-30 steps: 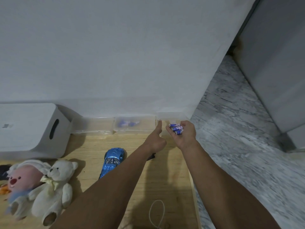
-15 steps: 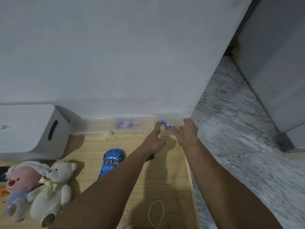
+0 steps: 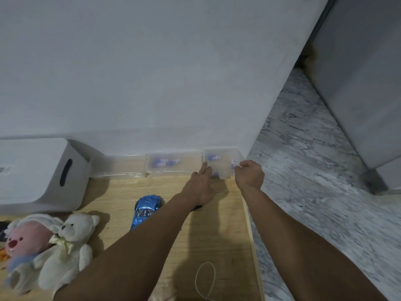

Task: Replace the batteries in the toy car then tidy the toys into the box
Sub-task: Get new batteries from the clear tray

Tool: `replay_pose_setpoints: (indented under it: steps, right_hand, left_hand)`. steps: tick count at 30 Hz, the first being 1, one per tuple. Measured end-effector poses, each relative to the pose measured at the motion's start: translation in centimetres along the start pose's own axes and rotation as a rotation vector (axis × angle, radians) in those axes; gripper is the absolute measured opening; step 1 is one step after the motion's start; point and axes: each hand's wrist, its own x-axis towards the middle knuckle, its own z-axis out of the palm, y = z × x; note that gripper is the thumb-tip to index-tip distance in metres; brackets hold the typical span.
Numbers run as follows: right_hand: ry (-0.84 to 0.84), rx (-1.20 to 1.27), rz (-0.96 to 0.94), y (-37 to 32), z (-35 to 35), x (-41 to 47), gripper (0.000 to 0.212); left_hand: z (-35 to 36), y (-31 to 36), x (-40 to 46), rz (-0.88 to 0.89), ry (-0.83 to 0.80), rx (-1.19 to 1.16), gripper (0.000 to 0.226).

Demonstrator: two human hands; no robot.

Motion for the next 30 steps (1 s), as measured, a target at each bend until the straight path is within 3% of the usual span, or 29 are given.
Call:
replay_pose_setpoints:
  steps: [6,11,15,23,27,30]
  right_hand:
    - [-0.061,-0.316,-0.374,0.8,0.4,0.1,0.015]
    - [-0.121,-0.577,-0.518,1.2,0.6,-0.1,0.039]
    - [-0.086,-0.752,-0.630,1.5,0.8,0.0,0.040]
    - [0.075,-0.798,-0.674,2.3,1.9,-0.3,0.034]
    - [0.028,-0.776,-0.618,1.8,1.7,-0.6,0.033]
    - [0.014,-0.749,-0.579,1.8,1.9,-0.7,0.040]
  left_hand:
    - [-0.1,-0.6,0.6,-0.028,-0.092,0.048,0.086]
    - [-0.7,-0.2,0.6,-0.037,-0.108,0.092,0.086]
    - [-0.6,-0.7,0.4,-0.021,-0.110,0.119,0.087]
    - [-0.2,-1.1,0.6,-0.025,-0.104,0.084,0.095]
    - [-0.6,-0.9,0.6,-0.004,-0.112,0.006,0.091]
    - [-1.0,-0.9,-0.2,0.027,0.098,-0.250,0.075]
